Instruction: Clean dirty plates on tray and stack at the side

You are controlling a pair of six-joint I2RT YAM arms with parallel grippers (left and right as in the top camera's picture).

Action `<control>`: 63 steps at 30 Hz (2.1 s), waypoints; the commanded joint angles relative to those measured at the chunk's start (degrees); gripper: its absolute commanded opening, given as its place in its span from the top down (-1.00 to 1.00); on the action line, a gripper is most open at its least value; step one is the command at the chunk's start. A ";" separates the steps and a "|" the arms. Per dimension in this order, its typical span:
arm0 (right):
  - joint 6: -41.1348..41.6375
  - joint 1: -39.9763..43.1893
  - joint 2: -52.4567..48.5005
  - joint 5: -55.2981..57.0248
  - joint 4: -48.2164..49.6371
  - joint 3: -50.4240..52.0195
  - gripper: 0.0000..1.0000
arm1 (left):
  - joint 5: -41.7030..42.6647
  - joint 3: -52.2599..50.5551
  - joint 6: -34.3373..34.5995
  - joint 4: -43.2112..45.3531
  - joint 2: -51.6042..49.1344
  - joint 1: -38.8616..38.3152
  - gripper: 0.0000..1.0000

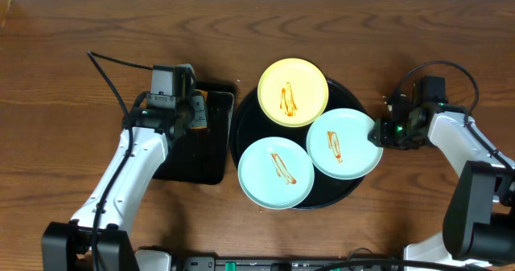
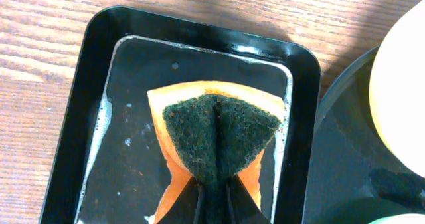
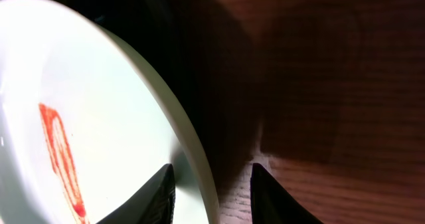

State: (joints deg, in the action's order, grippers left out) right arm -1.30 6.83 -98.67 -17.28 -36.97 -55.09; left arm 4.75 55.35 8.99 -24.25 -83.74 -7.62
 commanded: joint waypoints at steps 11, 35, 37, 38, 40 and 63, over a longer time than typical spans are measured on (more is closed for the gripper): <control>-0.70 0.48 -2.05 1.36 -0.07 -0.35 0.79 | 0.17 0.00 0.09 -0.13 0.15 -0.20 0.83; -0.70 0.48 -2.05 1.36 -1.18 -0.35 0.98 | 3.63 0.02 0.09 1.49 0.17 -0.20 0.85; -0.70 0.48 -2.05 1.36 -1.18 -0.35 0.98 | 3.63 0.02 0.09 1.88 0.17 -0.20 0.85; -0.70 0.48 -2.05 1.36 -1.18 -0.35 0.98 | 3.63 0.02 0.09 1.99 0.17 -0.20 0.85; -0.70 0.48 -2.05 1.36 -1.18 -0.35 0.97 | 3.65 0.02 0.09 2.38 0.17 -0.20 0.85; 0.00 0.48 -2.05 1.36 -1.84 -0.35 0.98 | 14.51 6.05 12.55 13.90 1.01 -8.81 0.86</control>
State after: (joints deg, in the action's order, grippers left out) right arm -1.78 6.83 -99.26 -19.11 -37.87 -56.27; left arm 21.04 56.27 19.97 -9.15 -83.50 -13.37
